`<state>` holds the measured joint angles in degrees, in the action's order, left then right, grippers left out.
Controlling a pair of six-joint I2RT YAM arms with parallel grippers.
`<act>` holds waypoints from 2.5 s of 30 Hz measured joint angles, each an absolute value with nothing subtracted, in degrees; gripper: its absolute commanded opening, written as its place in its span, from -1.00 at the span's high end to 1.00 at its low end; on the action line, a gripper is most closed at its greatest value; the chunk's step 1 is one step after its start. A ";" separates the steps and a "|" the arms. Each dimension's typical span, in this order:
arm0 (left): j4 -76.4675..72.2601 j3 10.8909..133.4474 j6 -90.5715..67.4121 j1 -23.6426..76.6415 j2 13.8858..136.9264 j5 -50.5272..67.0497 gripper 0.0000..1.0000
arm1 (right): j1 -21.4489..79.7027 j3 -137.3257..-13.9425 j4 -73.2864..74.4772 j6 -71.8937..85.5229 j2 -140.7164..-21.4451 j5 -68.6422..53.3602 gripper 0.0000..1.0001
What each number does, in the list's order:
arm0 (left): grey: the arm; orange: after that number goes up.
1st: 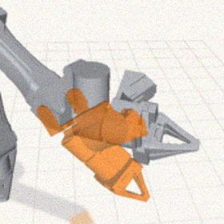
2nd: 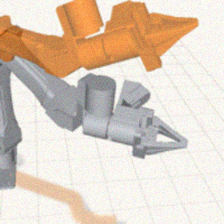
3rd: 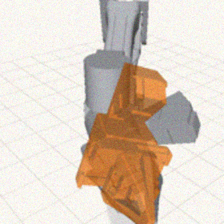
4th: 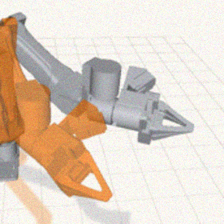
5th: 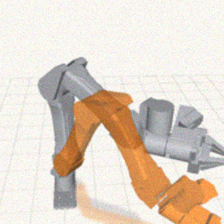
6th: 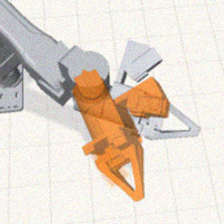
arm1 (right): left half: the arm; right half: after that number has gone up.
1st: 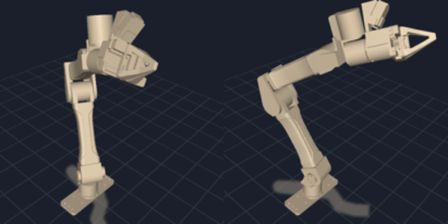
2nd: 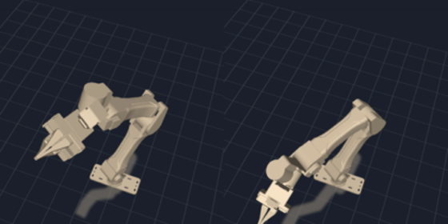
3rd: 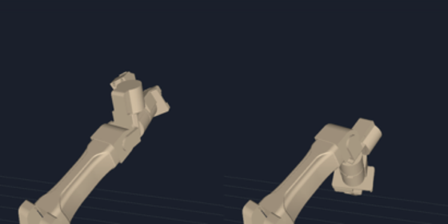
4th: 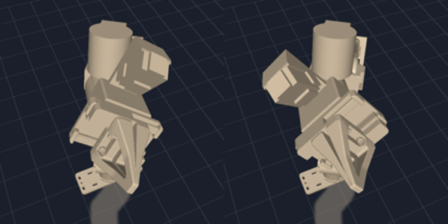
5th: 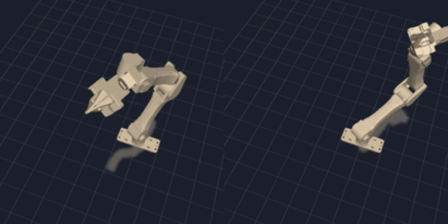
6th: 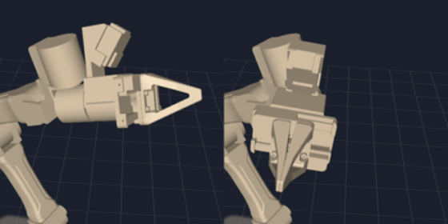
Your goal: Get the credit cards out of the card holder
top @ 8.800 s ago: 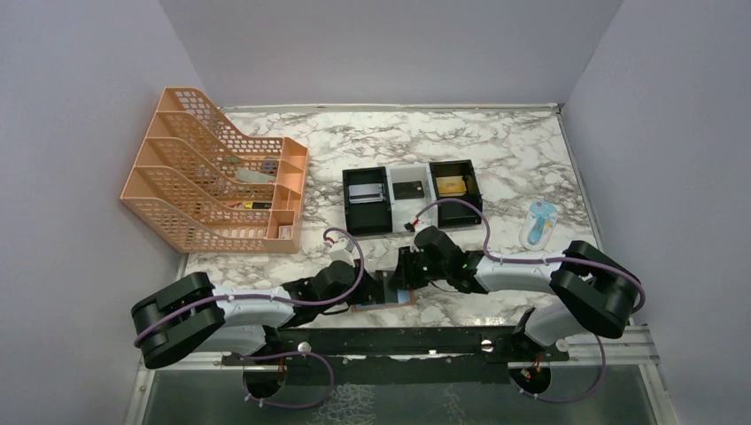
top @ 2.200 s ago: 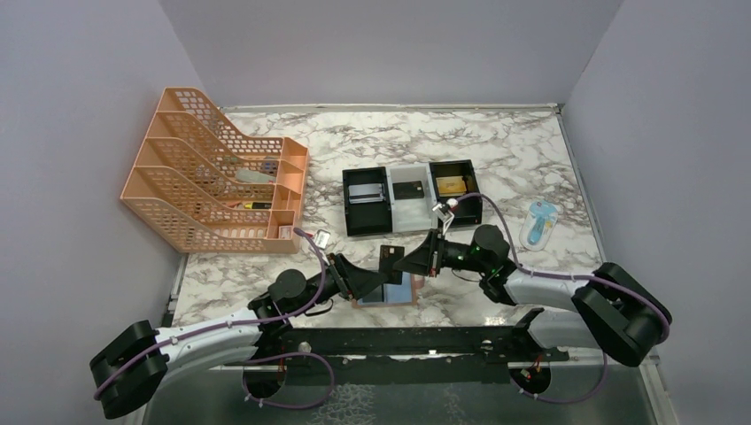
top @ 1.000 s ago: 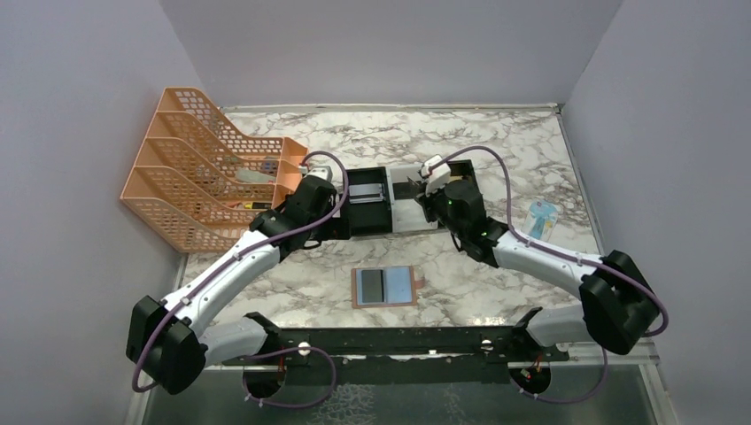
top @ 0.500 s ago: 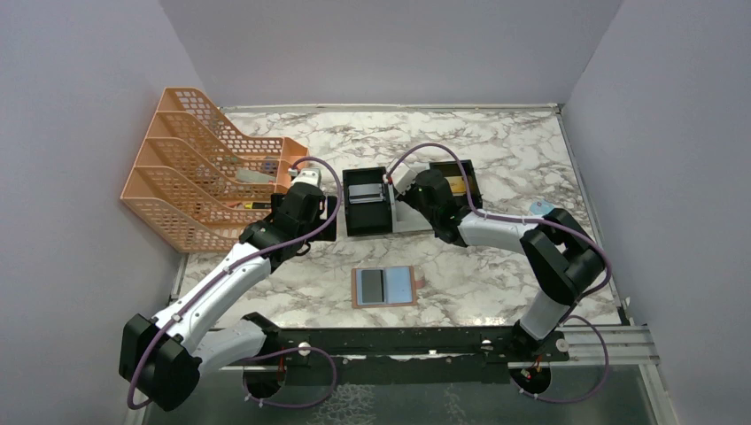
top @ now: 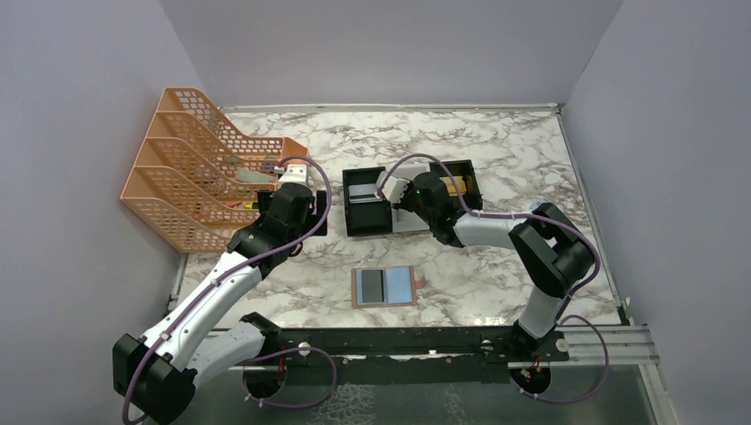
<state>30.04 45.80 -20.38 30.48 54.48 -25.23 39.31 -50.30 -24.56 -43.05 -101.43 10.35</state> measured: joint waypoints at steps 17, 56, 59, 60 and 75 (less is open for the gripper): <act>30.02 45.58 -19.53 30.11 54.37 -25.30 -0.99 | 36.91 -53.10 -22.26 -44.88 -102.78 6.09 0.93; 30.09 45.47 -19.29 29.19 55.22 -24.97 -0.98 | 36.58 -59.16 -11.46 -49.43 -108.95 3.25 0.47; 30.09 45.47 -19.29 29.15 55.22 -24.95 -0.98 | 36.25 -59.20 -10.98 -49.36 -108.99 3.09 0.46; 30.09 45.47 -19.29 29.08 55.27 -24.93 -0.98 | 36.25 -59.20 -10.72 -49.36 -108.99 3.09 0.46; 30.09 45.47 -18.96 28.93 55.68 -24.16 -0.99 | 35.97 -59.11 -10.31 -48.64 -108.97 2.59 0.46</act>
